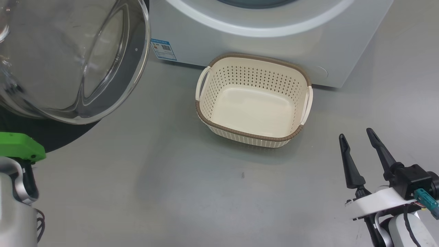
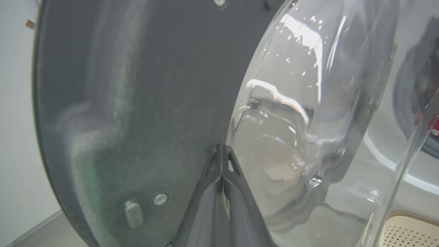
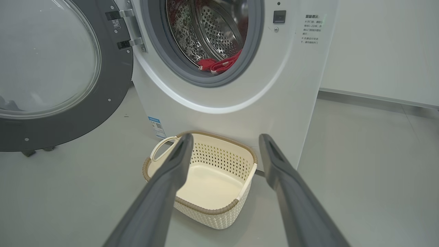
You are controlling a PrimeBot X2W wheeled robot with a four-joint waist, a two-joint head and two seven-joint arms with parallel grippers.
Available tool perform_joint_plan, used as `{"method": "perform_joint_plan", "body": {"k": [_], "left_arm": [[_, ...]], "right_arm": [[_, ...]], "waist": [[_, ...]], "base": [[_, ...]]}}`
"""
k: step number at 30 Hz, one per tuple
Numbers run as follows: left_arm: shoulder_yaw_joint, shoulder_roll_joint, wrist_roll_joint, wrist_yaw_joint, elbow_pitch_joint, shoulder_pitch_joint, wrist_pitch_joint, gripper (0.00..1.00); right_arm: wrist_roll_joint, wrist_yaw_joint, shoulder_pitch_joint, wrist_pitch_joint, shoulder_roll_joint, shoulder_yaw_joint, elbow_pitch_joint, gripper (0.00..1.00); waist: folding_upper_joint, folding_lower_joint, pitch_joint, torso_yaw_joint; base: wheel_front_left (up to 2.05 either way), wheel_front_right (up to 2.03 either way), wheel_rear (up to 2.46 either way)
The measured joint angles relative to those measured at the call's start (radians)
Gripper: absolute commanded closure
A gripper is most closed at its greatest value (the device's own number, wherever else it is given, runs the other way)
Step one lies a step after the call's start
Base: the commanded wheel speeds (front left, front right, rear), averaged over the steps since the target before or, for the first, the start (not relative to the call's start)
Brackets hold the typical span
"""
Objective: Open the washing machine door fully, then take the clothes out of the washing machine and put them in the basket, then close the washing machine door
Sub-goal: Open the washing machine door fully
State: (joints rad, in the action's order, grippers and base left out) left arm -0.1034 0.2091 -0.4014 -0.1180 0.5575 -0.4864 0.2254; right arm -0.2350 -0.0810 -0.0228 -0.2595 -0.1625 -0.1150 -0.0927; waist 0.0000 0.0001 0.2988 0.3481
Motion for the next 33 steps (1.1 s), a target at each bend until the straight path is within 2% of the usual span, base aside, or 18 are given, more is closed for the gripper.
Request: {"method": "perform_joint_plan", "body": {"k": [7,18,25,33], "left_arm": [[-0.024,0.025,0.000,0.000,0.064,-0.041,-0.009,1.00],[-0.029,0.027,-0.003,0.000,0.105,-0.051,0.006,1.00],[-0.037,0.011,-0.001,0.000,0.065,-0.003,0.025,1.00],[-0.025,-0.038,0.026,0.010,-0.025,0.119,0.026,1.00]], "right_arm": [[0.000,-0.006,-0.011,0.000,-0.002,0.000,-0.008,0.00],[0.000,-0.010,-0.014,0.000,0.007,-0.013,-0.026,0.00],[0.000,-0.011,-0.014,0.000,0.015,-0.011,-0.039,0.00],[-0.002,-0.011,-0.005,0.000,0.037,-0.003,-0.053,0.00]], "waist": [[0.0000,0.0000,-0.002,-0.007],[0.0000,-0.0001,-0.028,-0.021],[0.0000,0.0000,-0.058,-0.027],[0.0000,0.0000,-0.108,-0.032]], "base": [[0.00,0.00,0.00],[0.00,0.00,0.00],[0.00,0.00,0.00],[0.00,0.00,0.00]]}}
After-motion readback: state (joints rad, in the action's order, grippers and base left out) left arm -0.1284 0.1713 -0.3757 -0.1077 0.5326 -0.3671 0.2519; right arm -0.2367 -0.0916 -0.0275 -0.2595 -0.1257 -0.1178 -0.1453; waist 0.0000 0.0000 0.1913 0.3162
